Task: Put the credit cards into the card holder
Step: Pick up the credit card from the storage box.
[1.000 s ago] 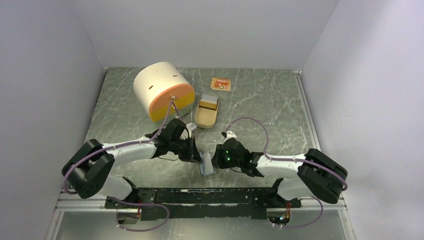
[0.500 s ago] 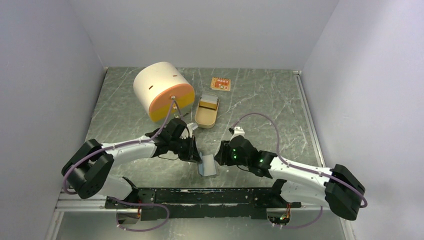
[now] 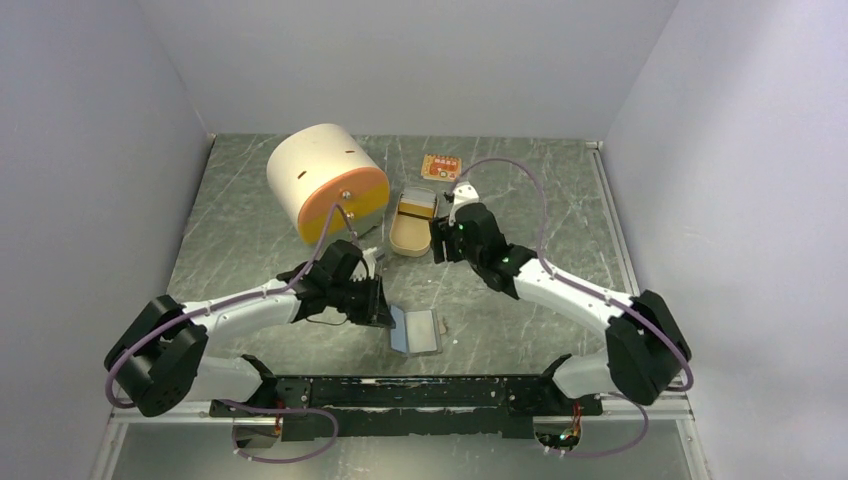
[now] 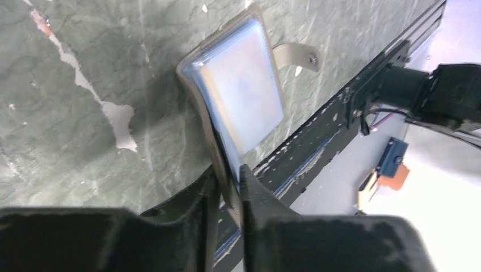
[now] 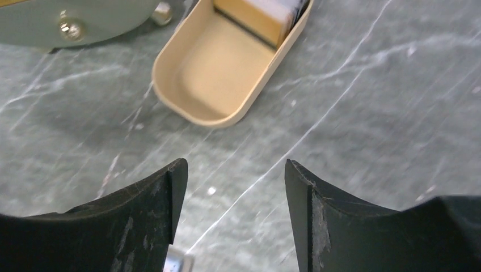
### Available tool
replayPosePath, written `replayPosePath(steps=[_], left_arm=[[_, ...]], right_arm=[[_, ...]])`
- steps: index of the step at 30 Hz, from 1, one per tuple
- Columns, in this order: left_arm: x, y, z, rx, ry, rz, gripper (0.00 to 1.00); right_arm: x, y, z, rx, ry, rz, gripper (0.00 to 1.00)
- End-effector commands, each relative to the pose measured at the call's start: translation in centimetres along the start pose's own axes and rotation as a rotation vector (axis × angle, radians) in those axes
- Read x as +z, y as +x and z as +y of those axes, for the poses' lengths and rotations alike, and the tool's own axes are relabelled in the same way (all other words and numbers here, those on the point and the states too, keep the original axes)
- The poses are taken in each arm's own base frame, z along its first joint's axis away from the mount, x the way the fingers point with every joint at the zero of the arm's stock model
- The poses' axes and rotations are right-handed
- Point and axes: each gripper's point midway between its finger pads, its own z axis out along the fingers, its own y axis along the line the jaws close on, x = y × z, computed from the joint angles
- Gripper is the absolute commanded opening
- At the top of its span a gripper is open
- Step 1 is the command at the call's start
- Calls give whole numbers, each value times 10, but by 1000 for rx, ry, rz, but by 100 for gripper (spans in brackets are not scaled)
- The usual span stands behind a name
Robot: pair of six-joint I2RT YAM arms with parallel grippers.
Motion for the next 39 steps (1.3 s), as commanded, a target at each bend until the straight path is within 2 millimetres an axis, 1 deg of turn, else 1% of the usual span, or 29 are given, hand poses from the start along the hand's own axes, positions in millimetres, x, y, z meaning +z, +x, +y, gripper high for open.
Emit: replayPosePath(steps=[1,3,4,5,9,12,14,18,20,21,23,26,33,35,39], left_arm=[[-2,0,7,-5,-13,-24,16],[-1,1,8,-4,-12,-25,10],[-1,2,9,-4,-13,-23,9],[0,2,9,-3,-12,-22,9],[0,2,7,1,4,-21,9],[-1,2,5,3,14,-23,9],[-2,3,4,3,17,-25,9],[-4,5,6,0,14,-27,9],[-4,6,7,0,14,-26,9],[-4,7,6,-1,17,-25,9],[-5,7,5,0,22,-25,9],[-7,7,3,3,27,-29,9],[-7,6,1,-2,37,-33,9],[-7,6,1,-4,39,-33,9],[-7,6,2,-8,34,-32,9]], right_arm=[[28,-45,-20,-226,23,-112,68],[49,-53,-27,-291,21,-94,68],[60,-51,-28,-329,0,-67,69],[70,-61,-26,-359,-18,-66,69],[103,-74,-24,-472,-53,-77,72],[126,-70,-23,-537,-81,-56,73],[137,-66,-20,-580,-108,-47,74],[153,-59,-22,-644,-111,-45,76],[159,-60,-25,-676,-93,-49,77],[160,-64,-26,-692,-88,-57,77],[170,-53,-30,-724,-81,-34,78],[176,-51,-38,-766,-43,-27,79],[187,-44,-44,-833,-28,-6,79],[188,-48,-47,-835,-7,-19,79],[191,-53,-50,-833,18,-18,76]])
